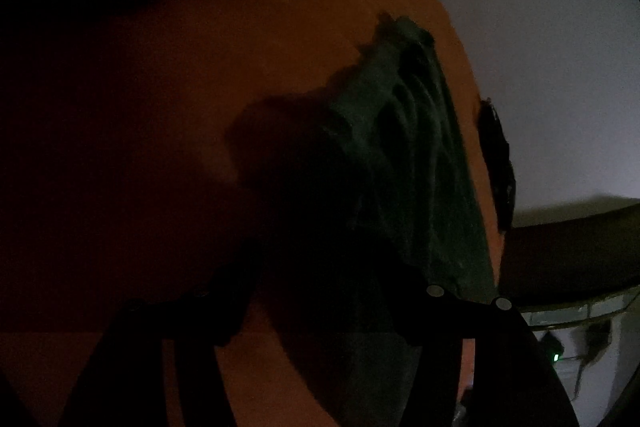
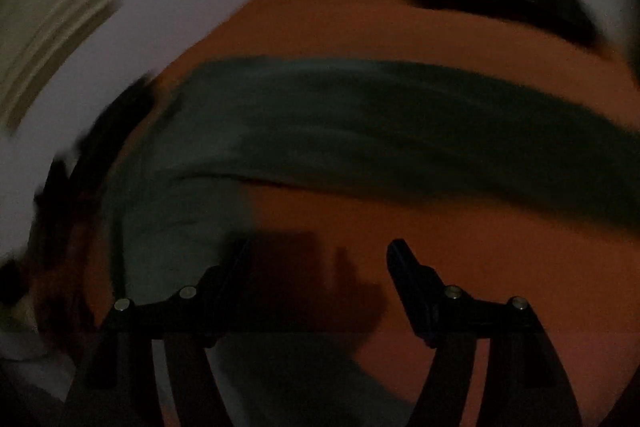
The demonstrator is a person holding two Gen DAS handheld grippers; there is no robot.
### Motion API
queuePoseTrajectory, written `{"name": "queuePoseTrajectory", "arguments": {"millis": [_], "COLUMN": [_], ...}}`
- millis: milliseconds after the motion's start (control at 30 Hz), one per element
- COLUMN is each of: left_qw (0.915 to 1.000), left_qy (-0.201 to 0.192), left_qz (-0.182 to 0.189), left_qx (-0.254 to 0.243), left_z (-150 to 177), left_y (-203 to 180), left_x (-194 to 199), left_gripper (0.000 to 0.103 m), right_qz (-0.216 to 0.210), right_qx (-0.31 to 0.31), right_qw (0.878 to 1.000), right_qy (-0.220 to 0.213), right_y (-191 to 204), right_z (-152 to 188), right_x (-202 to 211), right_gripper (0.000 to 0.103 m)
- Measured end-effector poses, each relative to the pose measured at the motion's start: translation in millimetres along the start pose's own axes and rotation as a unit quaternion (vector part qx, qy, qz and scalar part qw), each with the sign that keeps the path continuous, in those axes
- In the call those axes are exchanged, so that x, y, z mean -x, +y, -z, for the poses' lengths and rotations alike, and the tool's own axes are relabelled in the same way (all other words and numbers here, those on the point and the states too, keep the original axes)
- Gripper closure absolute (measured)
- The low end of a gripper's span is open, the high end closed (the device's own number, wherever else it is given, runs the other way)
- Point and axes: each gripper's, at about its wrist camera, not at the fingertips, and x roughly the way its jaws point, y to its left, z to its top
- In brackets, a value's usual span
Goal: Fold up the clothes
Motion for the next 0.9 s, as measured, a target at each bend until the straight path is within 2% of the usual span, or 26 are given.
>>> {"name": "queuePoseTrajectory", "arguments": {"millis": [100,267,300,333,400,433,533,633,667,700,733,767,800,833,900], "left_qw": [1.0,0.9997,0.9997,0.9997,0.9995,0.9995,0.9993,0.9994,0.9994,0.9994,0.9994,0.9993,0.9993,0.9992,0.999], "left_qy": [0.005,0.0,-0.004,-0.007,-0.008,-0.005,0.0,0.001,0.002,0.002,0.003,0.003,0.003,0.003,0.002], "left_qz": [0.0,0.012,0.01,0.005,0.0,-0.001,-0.006,-0.013,-0.015,-0.017,-0.02,-0.022,-0.022,-0.021,-0.019], "left_qx": [0.008,0.019,0.021,0.023,0.029,0.033,0.037,0.033,0.032,0.031,0.03,0.029,0.031,0.034,0.041], "left_z": [-3.1,-13.8,-7.1,-5.5,-5.0,-5.8,-7.8,-9.3,-9.8,-10.2,-10.7,-11.6,-13.4,-14.1,-14.5], "left_y": [-2.3,-3.2,6.0,8.8,16.7,17.5,20.0,22.3,23.1,23.9,24.7,25.5,26.6,27.8,31.1], "left_x": [-5.0,-10.4,14.2,24.3,35.3,36.0,39.3,44.4,46.1,47.8,49.5,51.1,52.2,53.2,57.0], "left_gripper": [0.043,0.043,0.043,0.043,0.042,0.042,0.042,0.042,0.042,0.042,0.042,0.042,0.042,0.042,0.042], "right_qz": [-0.047,-0.048,-0.045,-0.017,0.031,0.055,0.018,-0.022,-0.054,-0.068,-0.082,-0.067,-0.052,-0.031,-0.016], "right_qx": [0.088,0.114,0.117,0.128,0.123,0.12,0.048,0.077,0.078,0.08,0.081,0.098,0.115,0.139,0.132], "right_qw": [0.995,0.99,0.989,0.99,0.989,0.988,0.998,0.995,0.992,0.988,0.983,0.983,0.982,0.981,0.987], "right_qy": [0.03,0.073,0.072,0.065,0.076,0.082,0.041,0.057,0.085,0.113,0.14,0.142,0.143,0.133,0.09], "right_y": [56.7,90.8,92.2,94.6,86.7,82.8,52.5,49.2,49.5,52.2,54.9,60.0,65.2,71.9,72.9], "right_z": [-46.5,-110.3,-114.6,-125.6,-132.0,-135.2,-156.7,-164.8,-164.8,-163.2,-161.6,-160.7,-159.8,-159.1,-171.2], "right_x": [-64.9,-154.2,-160.5,-177.0,-195.3,-204.5,-187.0,-185.7,-191.7,-199.7,-207.6,-213.5,-219.4,-220.3,-201.4], "right_gripper": [0.033,0.033,0.034,0.05,0.1,0.103,0.103,0.102,0.1,0.086,0.061,0.059,0.066,0.098,0.101]}}
